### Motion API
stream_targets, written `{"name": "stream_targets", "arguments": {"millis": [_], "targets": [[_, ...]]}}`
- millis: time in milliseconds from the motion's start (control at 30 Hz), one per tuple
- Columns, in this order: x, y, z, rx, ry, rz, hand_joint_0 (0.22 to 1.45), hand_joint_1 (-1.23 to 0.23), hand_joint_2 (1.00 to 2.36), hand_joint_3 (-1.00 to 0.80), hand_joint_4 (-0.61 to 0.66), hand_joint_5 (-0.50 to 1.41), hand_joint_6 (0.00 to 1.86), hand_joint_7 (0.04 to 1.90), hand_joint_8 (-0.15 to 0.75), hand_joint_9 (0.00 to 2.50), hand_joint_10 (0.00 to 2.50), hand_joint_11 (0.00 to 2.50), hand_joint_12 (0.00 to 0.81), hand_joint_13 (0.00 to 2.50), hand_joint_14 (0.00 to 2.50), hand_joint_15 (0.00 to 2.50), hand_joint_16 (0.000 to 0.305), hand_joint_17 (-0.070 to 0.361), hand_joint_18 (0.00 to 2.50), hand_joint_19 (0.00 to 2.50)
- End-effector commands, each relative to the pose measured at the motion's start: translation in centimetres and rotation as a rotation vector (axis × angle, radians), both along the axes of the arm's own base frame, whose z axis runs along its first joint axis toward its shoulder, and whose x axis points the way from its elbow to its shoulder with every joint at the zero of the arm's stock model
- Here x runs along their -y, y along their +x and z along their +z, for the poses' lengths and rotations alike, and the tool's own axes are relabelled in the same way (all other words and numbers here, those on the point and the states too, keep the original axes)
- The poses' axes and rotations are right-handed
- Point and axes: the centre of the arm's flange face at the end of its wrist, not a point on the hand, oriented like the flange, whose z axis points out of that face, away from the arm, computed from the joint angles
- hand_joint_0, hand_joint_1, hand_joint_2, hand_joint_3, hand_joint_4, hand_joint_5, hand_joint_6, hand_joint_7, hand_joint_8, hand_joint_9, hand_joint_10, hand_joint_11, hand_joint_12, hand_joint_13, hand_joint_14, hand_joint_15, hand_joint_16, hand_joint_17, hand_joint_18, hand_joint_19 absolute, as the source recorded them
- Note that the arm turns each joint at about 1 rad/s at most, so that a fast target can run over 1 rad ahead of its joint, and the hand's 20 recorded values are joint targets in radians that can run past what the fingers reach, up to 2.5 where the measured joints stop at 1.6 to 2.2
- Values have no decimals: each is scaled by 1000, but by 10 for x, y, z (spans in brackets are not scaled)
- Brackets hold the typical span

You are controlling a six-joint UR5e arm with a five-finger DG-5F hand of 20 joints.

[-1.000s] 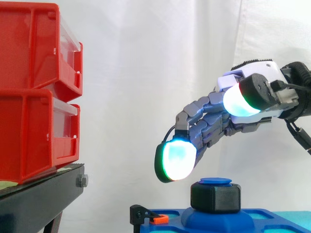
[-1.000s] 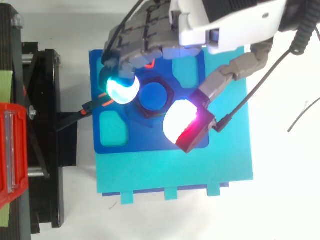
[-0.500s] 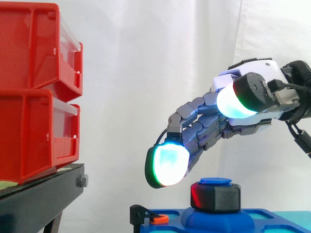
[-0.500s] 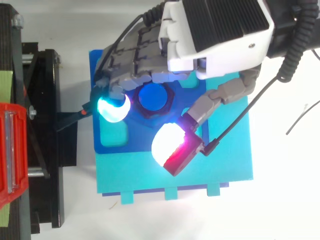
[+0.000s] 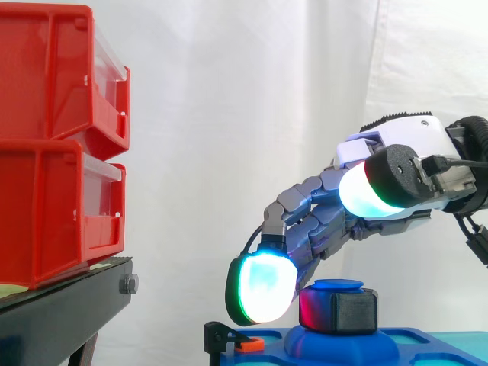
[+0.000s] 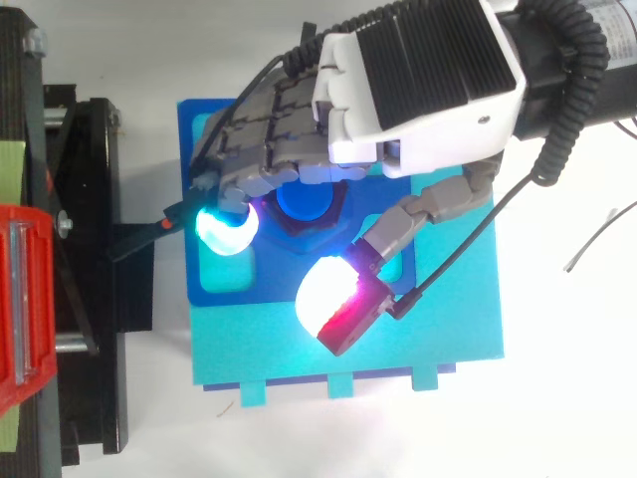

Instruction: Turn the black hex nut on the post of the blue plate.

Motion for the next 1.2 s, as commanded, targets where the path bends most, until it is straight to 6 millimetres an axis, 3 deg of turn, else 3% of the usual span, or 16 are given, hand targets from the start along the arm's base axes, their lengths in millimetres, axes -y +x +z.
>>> {"name": "stream_targets", "arguments": {"millis": [0, 1167], "targets": [[0, 0, 0, -2, 1, 1, 496, -266, 1000, -500, 270, -200, 503, 790, 300, 461, 0, 0, 383, 477, 5, 123, 53, 119, 419, 336], [16, -7, -4, -21, -18, 3, 498, -263, 1000, -500, 261, -202, 503, 788, 298, 459, 0, 0, 382, 475, 4, 123, 53, 119, 419, 344]]}}
